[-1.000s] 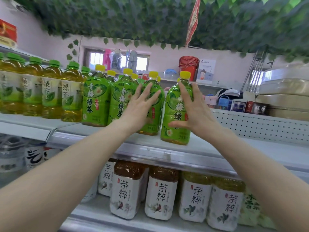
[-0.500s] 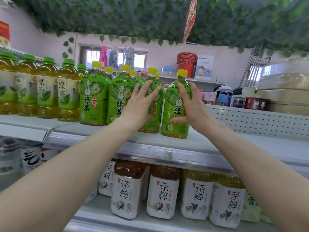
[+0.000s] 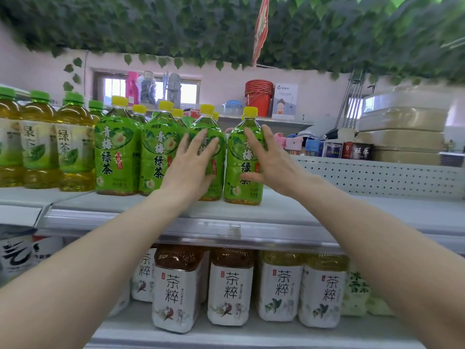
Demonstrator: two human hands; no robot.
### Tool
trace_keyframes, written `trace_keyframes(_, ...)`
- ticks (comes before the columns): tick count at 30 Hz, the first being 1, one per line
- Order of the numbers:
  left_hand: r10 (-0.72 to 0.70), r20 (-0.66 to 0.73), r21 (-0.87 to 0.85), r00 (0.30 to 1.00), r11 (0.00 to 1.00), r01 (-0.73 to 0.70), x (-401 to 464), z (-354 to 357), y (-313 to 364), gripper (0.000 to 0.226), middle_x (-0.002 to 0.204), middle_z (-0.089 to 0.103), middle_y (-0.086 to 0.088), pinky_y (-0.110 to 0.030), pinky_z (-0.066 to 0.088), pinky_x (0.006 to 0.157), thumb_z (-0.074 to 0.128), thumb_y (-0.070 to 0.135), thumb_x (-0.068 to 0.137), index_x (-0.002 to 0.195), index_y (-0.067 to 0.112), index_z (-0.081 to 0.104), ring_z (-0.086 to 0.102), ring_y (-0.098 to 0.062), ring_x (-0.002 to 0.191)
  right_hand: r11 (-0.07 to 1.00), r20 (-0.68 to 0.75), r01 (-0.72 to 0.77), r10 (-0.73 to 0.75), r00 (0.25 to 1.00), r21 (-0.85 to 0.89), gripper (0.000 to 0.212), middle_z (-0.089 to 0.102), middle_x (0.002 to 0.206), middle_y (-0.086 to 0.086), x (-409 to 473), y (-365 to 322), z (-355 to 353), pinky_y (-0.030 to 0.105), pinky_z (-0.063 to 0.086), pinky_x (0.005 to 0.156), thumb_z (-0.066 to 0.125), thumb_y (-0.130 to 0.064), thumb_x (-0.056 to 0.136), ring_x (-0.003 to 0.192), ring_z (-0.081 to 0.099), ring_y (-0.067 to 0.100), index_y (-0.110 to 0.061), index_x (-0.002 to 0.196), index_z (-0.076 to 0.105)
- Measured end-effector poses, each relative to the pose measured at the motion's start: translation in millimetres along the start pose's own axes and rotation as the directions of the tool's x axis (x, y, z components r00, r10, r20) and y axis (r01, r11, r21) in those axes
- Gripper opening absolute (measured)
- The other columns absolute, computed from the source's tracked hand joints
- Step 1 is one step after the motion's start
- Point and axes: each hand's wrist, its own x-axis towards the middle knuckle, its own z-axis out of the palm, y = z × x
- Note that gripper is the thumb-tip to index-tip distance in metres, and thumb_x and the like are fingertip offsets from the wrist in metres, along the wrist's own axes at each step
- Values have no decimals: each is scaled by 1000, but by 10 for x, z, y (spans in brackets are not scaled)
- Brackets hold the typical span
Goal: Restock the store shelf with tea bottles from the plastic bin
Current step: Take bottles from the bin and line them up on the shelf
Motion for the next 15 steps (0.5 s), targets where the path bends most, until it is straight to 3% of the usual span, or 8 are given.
trace_keyframes(3,-14,23,-31,1000,999,15,-88,-86,62,79,163,14,-5,-49,24,118,64,33,92,155,27,18,12,-33,149,989,37,62,-58,998,-135,86,-5,163,11,-205,87,-147,47,25,115,52,-54,93,149,9,31,-26,156,1)
trace_keyframes(6,-13,35,-48,999,999,15,-190,-220,266,75,158,28,-9,-45,30,115,62,35,93,155,22,23,27,-31,144,954,62,126,-113,992,-274,77,14,161,8,-499,219,-286,41,31,113,45,-52,97,148,17,26,-20,157,7)
trace_keyframes(12,141,69,-52,988,989,-137,-476,-349,1074,72,150,38,-10,-45,40,106,65,34,90,151,15,31,40,-32,134,927,82,114,-90,993,-358,67,31,151,2,-1261,629,-735,38,44,95,42,-49,99,138,31,21,-21,155,16)
trace_keyframes(15,223,72,-67,972,973,-219,-651,-299,1580,69,146,43,-12,-43,41,103,66,34,90,148,14,36,43,-33,131,923,97,101,-70,993,-371,64,35,148,3,-1729,907,-924,38,45,96,42,-47,100,137,31,21,-21,154,20)
